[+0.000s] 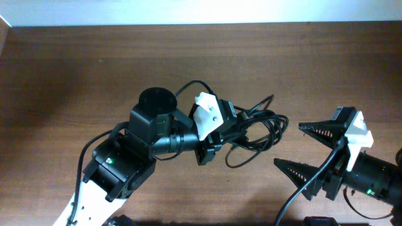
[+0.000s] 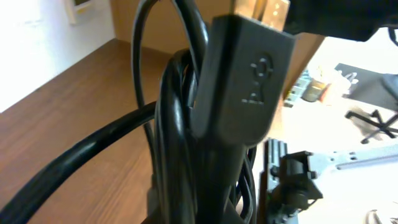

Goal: Untangle cables

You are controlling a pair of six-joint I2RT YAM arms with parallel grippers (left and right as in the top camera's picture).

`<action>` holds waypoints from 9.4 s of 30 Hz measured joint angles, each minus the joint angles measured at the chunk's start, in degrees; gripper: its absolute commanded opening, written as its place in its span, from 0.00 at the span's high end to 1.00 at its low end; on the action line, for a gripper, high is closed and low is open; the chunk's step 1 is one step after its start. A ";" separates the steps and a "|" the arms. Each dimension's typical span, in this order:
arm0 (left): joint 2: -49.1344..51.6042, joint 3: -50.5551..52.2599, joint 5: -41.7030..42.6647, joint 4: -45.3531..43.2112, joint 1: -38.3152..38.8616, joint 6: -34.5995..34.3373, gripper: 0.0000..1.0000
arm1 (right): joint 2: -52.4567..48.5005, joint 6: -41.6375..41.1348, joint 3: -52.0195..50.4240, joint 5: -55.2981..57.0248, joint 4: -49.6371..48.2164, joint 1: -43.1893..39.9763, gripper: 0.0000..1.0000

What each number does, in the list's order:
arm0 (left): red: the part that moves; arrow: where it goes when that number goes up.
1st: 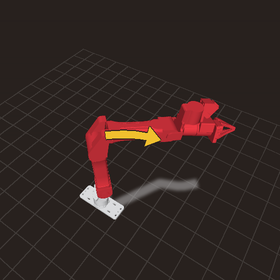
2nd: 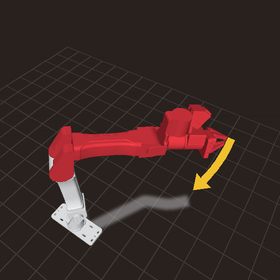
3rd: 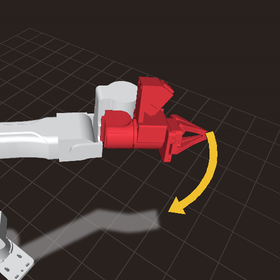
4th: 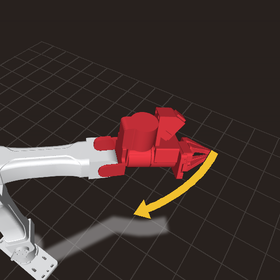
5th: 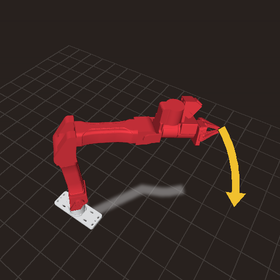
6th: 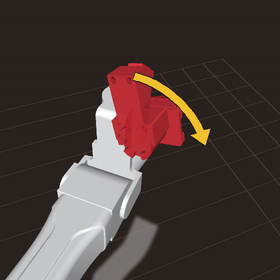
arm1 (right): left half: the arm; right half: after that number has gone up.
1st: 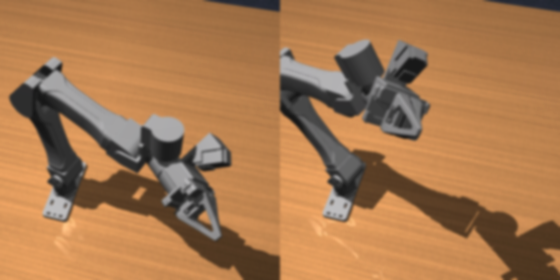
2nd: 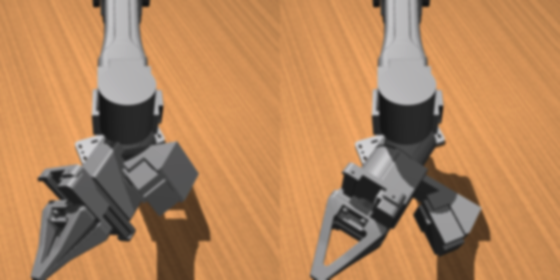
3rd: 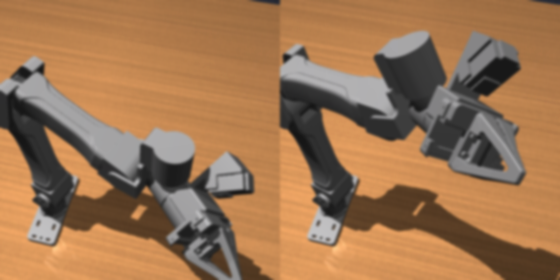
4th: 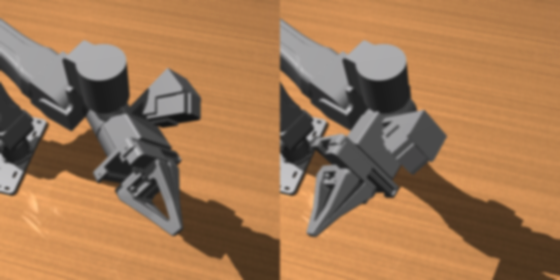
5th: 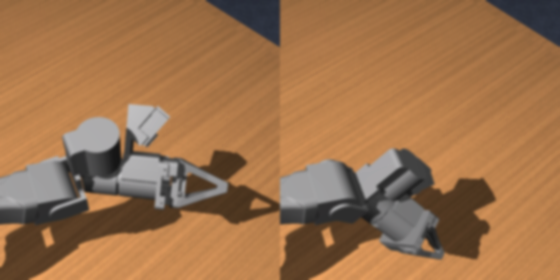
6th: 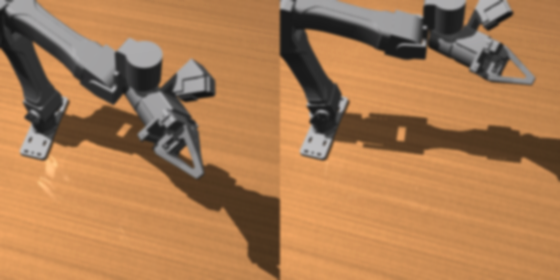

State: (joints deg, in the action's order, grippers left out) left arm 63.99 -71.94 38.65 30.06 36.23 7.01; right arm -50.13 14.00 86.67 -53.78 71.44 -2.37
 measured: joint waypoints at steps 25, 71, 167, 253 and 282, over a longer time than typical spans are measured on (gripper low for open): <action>1.92 0.09 -2.60 -11.91 4.55 -1.07 1.00 | -5.07 -33.99 0.02 -13.31 -13.27 0.00 0.18; 6.03 0.04 10.91 -21.18 6.82 -2.12 1.00 | -7.10 -39.12 0.00 -17.03 -20.72 -0.07 0.96; 6.43 0.04 13.49 -9.64 6.54 5.25 0.16 | -8.22 -39.12 0.00 -29.81 -33.35 -0.07 0.96; -0.70 0.07 -11.82 -14.73 8.26 -4.70 1.00 | -10.95 -31.36 -5.57 -31.01 -32.11 -0.07 0.50; 4.07 0.11 -5.03 -21.33 8.33 -7.30 1.00 | -10.95 -30.29 -5.57 -29.18 -32.98 1.79 0.56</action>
State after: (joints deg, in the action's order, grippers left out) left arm 68.05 -71.83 33.63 8.73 44.56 -0.30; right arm -61.08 -16.29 81.10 -82.96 38.46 -0.58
